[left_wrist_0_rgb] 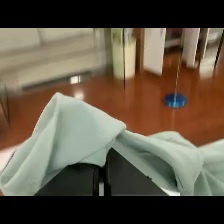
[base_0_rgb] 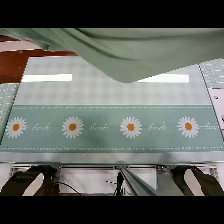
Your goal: Fold the shirts.
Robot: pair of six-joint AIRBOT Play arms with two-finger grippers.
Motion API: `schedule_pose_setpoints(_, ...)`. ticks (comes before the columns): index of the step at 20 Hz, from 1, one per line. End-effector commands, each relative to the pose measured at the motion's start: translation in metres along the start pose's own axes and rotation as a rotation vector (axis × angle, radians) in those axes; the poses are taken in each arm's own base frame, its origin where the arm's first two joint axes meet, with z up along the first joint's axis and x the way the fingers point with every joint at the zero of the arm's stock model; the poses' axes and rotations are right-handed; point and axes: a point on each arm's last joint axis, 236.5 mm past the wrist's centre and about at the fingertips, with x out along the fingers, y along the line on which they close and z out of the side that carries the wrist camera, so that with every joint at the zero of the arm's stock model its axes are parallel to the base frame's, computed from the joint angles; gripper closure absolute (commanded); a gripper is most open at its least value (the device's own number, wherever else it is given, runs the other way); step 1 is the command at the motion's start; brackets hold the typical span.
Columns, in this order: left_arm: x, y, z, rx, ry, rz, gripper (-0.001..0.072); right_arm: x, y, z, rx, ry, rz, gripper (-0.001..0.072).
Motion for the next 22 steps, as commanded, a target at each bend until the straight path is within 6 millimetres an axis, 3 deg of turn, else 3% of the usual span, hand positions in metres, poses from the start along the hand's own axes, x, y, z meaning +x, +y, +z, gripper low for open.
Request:
schedule_pose_setpoints(1,-0.067,-0.028,0.033,0.054,-0.074,-0.030,0.0683,-0.049,0.033,0.014,-0.006,0.000,0.027,0.0687)
schedule_pose_setpoints(3,-0.098,-0.042,0.024,0.051,-0.036,-0.046,0.0683,-0.067,0.044,0.003,-0.024,0.061,0.032,0.0687)
schedule_pose_setpoints(6,-0.129,-0.058,-0.002,-0.008,0.056,-0.069,0.0683,-0.094,0.036,-0.019,-0.057,0.174,-0.050,0.0687)
schedule_pose_setpoints(8,-0.140,-0.066,-0.037,-0.067,0.207,-0.087,0.0684,-0.107,0.031,-0.047,-0.036,0.298,-0.086,0.0687)
schedule_pose_setpoints(11,-0.144,-0.070,-0.089,-0.170,0.447,-0.095,0.0685,-0.103,0.028,-0.067,0.029,0.374,-0.087,0.0688)
schedule_pose_setpoints(13,-0.129,-0.069,-0.122,-0.211,0.574,-0.112,0.0685,-0.079,0.018,-0.101,0.086,0.501,-0.061,0.0688)
schedule_pose_setpoints(14,-0.120,-0.068,-0.142,-0.235,0.640,-0.118,0.0684,-0.065,0.015,-0.128,0.117,0.589,-0.030,0.0688)
schedule_pose_setpoints(17,-0.083,-0.064,-0.227,-0.304,0.867,-0.150,0.0684,-0.020,0.000,-0.238,0.247,0.908,0.057,0.0688)
schedule_pose_setpoints(19,-0.043,-0.058,-0.285,-0.361,0.905,-0.143,0.0684,0.016,-0.008,-0.292,0.358,0.998,0.080,0.0688)
schedule_pose_setpoints(22,0.020,-0.046,-0.360,-0.445,0.859,-0.099,0.0683,0.082,-0.025,-0.324,0.454,0.979,0.113,0.0688)
